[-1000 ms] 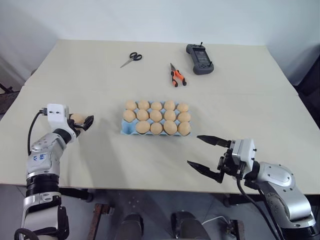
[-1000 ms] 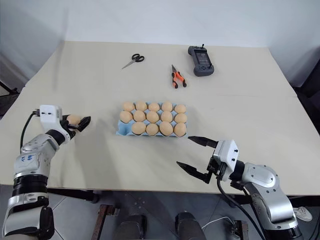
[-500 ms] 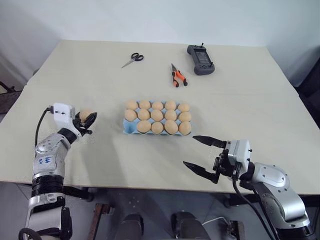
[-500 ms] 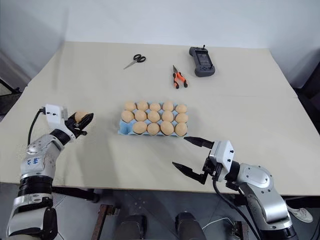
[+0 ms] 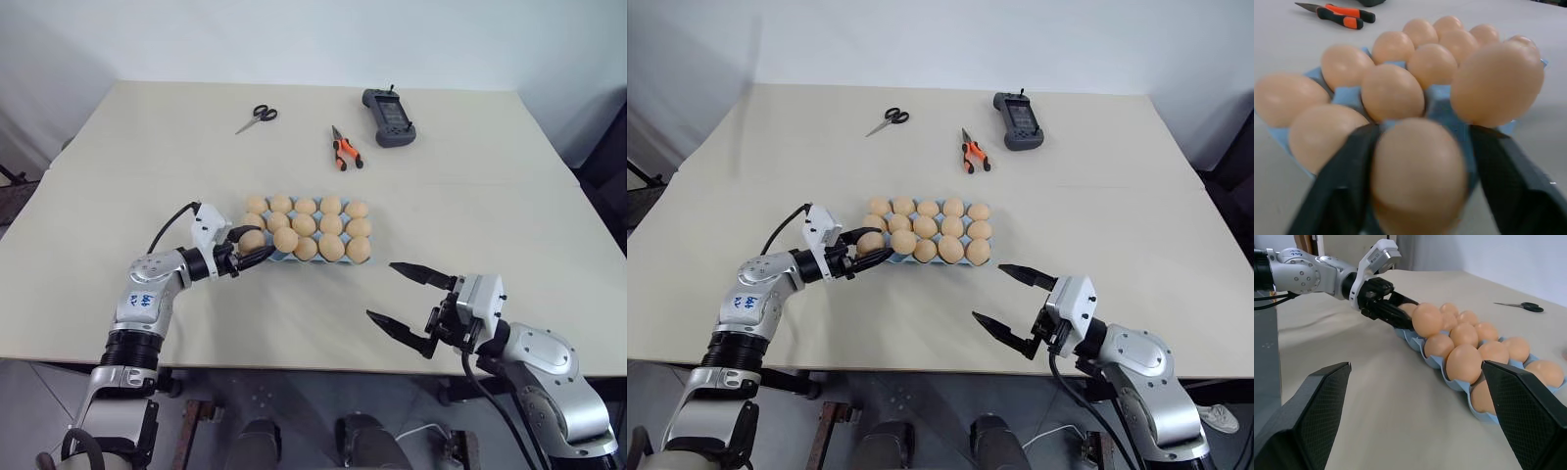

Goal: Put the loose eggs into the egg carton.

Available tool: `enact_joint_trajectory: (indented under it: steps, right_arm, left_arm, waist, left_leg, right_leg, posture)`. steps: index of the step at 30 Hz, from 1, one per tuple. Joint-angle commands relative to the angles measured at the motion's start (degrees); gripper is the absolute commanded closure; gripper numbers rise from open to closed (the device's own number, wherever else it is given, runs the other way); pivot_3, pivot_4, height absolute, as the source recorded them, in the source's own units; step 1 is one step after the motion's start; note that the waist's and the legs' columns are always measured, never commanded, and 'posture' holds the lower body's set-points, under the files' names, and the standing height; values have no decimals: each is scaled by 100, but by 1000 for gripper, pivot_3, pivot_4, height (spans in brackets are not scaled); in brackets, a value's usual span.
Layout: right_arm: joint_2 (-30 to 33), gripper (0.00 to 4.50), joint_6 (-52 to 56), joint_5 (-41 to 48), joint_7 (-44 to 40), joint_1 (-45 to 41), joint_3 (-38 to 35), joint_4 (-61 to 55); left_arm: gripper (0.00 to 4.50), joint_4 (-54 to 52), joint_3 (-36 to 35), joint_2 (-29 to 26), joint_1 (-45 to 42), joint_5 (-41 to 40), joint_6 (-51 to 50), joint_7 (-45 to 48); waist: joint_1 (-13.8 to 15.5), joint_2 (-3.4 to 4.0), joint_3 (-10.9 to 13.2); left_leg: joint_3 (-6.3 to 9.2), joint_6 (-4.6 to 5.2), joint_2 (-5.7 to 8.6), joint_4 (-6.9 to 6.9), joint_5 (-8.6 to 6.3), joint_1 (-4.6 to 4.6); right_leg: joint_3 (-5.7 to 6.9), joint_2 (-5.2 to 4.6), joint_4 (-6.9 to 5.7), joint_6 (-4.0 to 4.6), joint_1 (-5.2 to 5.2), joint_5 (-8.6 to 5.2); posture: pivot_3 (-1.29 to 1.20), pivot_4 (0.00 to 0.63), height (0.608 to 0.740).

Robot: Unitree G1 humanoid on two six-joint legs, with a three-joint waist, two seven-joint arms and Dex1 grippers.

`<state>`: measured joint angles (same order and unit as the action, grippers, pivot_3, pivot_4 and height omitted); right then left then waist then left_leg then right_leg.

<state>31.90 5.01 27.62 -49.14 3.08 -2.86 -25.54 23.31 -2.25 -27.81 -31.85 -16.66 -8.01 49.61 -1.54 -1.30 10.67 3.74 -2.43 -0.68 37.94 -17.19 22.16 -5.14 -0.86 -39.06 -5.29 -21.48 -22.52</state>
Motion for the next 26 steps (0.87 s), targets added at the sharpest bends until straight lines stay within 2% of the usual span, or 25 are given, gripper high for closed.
enact_joint_trajectory:
  steps: [1,8,14,18,26]
  right_arm:
    - [-38,0,-82,37,89,43,-92,-289]
    - [85,0,-36,135,-16,82,-196,-252]
    - [281,0,15,254,-275,13,-326,-99]
    - [480,0,2,319,-522,30,-475,41]
    - [415,0,-29,263,-596,-130,-436,250]
  left_arm:
    - [407,-194,-235,-176,78,-53,88,38]
    - [407,-912,-862,-1030,850,-353,-189,287]
    - [407,-1561,-1170,-1462,1525,-603,-75,875]
    - [407,-1736,-1230,-1535,1857,-487,453,1040]
    - [407,-1923,-1345,-1453,2121,-525,417,712]
  waist:
    - [-5,0,0]
    - [-25,2,1]
    - [10,3,2]
    - [6,3,2]
    - [-15,4,2]
  left_leg:
    - [0,0,1,1,0,0]
    - [0,0,-10,-4,0,-3]
    - [2,1,6,-6,0,0]
    - [2,4,8,-16,0,2]
    - [2,5,7,-43,1,0]
  right_leg:
    - [0,-2,1,0,0,0]
    - [-3,4,-4,2,-4,1]
    - [3,-24,18,2,6,1]
    - [6,-28,35,2,7,1]
    - [7,-27,41,2,-1,1]
  posture:
    - [0,150,740]
    - [0,150,740]
    - [0,150,740]
    - [0,150,740]
    - [0,150,740]
